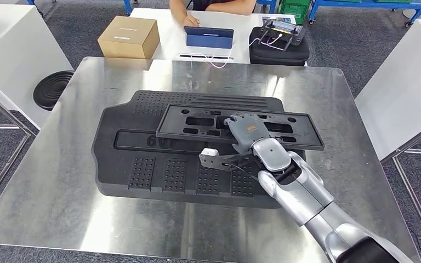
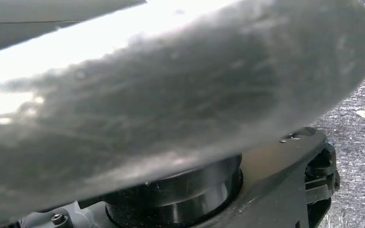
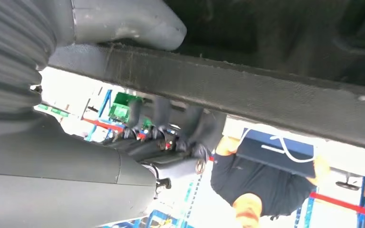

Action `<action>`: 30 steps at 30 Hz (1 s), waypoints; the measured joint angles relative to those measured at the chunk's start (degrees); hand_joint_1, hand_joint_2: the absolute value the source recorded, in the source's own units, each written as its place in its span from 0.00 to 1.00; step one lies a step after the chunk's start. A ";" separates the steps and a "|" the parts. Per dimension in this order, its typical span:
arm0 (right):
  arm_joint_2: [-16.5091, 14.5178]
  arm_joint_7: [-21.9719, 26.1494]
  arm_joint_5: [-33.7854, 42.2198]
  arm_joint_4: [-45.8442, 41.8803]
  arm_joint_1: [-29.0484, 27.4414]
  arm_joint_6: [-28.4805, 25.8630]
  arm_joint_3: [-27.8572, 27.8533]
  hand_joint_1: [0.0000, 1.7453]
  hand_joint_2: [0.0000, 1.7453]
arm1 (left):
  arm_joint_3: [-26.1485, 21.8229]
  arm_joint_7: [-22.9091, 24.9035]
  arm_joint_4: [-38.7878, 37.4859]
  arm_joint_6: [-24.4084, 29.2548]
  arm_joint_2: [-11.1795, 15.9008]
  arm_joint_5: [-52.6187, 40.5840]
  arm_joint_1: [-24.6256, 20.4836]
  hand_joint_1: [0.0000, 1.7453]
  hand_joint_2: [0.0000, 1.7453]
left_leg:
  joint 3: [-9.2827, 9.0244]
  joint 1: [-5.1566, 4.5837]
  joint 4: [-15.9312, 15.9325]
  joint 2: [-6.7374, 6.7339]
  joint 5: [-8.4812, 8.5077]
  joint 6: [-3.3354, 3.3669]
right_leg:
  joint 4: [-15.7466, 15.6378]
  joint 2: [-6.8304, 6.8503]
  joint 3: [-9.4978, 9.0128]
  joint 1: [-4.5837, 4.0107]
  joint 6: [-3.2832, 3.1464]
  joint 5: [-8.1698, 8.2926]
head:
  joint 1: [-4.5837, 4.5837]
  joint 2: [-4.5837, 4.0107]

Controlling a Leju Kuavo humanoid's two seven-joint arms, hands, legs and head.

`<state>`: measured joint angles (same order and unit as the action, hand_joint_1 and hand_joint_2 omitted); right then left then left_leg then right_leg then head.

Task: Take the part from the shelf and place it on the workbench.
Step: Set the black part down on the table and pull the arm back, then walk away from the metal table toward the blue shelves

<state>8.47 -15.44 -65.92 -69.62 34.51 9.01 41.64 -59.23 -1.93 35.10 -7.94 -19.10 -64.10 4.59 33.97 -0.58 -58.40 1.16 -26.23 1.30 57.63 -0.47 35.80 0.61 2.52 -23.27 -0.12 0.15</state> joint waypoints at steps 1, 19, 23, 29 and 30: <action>-0.13 0.14 0.04 0.41 0.01 -0.04 0.16 0.00 1.00 | -0.01 0.00 -0.21 0.30 0.08 0.03 0.00 0.00 0.00 | -0.01 -0.02 0.00 0.00 0.00 0.00 | 0.00 0.00 -0.01 0.02 0.00 0.00 | 0.00 0.00; -0.52 -0.90 -4.10 -3.07 -0.74 -2.88 0.81 0.00 0.00 | 0.11 -1.16 -3.18 0.47 1.28 -0.69 -0.81 0.00 0.00 | -0.08 -0.06 -0.01 -0.04 0.00 0.01 | 0.00 -0.04 -0.02 0.03 0.00 0.00 | 0.00 0.00; -0.43 -1.51 -4.02 -6.29 -1.33 -3.17 0.68 0.00 0.00 | 0.14 -0.70 -3.17 -1.52 1.49 -0.66 -1.30 0.00 0.00 | -0.08 -0.26 -0.21 -0.01 0.06 0.59 | -0.32 -0.05 -0.17 0.38 0.38 0.28 | -0.03 0.00; 0.29 -0.81 -1.26 -12.07 -1.84 -2.91 0.35 0.00 0.00 | 0.16 -0.61 -5.24 -1.56 2.36 -0.50 -3.86 0.00 0.00 | -0.69 1.14 1.79 -0.81 1.78 1.44 | 11.26 -0.02 4.64 0.37 0.40 -5.76 | 0.40 0.00; 0.54 -0.71 -0.83 -12.83 -2.10 -2.74 0.40 0.00 0.00 | 0.17 -0.75 -5.62 -1.44 2.49 -0.49 -4.04 0.00 0.00 | -0.56 1.26 1.79 -0.90 1.87 1.29 | 14.26 0.00 5.71 0.65 0.69 -6.92 | 0.40 0.00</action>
<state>9.01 -16.14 -66.75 -82.46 32.41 6.27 42.04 -59.06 -2.68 29.47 -9.38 -16.61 -64.58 0.55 33.41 0.67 -56.61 0.27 -24.36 2.59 71.89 -0.47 41.52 1.26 3.21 -30.19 0.28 0.15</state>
